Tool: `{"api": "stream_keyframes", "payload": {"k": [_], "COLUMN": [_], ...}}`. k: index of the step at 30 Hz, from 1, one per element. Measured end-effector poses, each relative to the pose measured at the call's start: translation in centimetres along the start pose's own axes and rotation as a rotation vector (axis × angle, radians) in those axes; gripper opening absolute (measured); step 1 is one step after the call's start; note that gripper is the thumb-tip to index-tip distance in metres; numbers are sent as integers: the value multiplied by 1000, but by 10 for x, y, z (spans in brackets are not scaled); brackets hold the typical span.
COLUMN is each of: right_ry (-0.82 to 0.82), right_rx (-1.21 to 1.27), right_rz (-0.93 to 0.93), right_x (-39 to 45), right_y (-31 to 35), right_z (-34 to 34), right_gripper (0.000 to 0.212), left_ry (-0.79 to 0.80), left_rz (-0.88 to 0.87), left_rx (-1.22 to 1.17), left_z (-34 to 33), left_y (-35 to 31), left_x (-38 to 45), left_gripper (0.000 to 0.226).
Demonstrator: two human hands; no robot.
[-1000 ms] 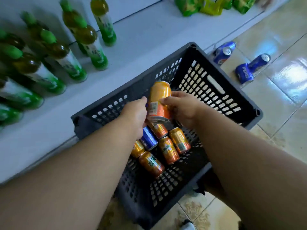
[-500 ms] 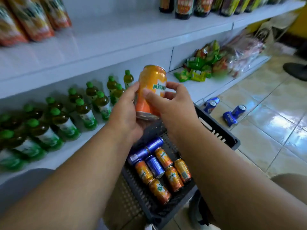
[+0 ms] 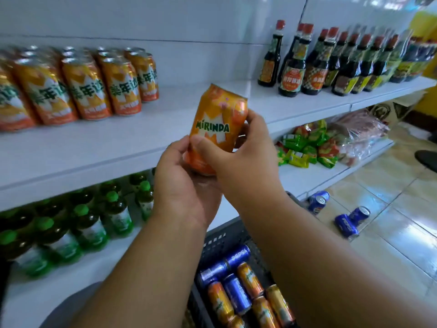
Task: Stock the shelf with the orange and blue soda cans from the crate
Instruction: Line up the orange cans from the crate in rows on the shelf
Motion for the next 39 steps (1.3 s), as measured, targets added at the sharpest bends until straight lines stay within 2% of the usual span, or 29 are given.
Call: {"api": "stream_keyframes", "payload": {"k": [2,5,8,13,18,23,29,35,39], "right_ry": [27,168,259,172,220,193,164,118,121], "right_rx": [-15,28,95,114,9,-84,-98,-135,-189], "right_rz": [34,31,8,52,66,62,73,77,36], "right_x": [8,18,28,39,40,60,97,150,181], "right_y": [9,12,13,19,14,12,-1,-25,-44], "right_z": [-15,-40,-58,-69,-90,-102,-120,-152,-169], "right_gripper": [63,49,52,64,62,50,62,58,51], "left_ry": [18,6,25,-24,-90,-102,-221,-386,-401], "left_rz": [-22,-4,20,-90,-74,-41,-114,-215,-195], "left_rx": [-43,-118,-152,-115,-116,-152,-220,-251,-297], "left_z": [-5,-5,-7,-4,7,8,19,35,40], "left_y": [-12,-27,-38,-59,-67,-72,-81,-94,-92], "left_x": [5,17,26,27,34,44,61,80,91], "left_gripper": [44,48,48,42,41,45,43,58,60]}}
Point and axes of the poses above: each hand's wrist, its own x-axis towards the middle knuckle, its own z-axis out of the back of the hand, y = z × x, the point moved 8 cm from there along x, towards the middle knuckle, and after that the axes turned 4 degrees about x, right-handed, at the moved point
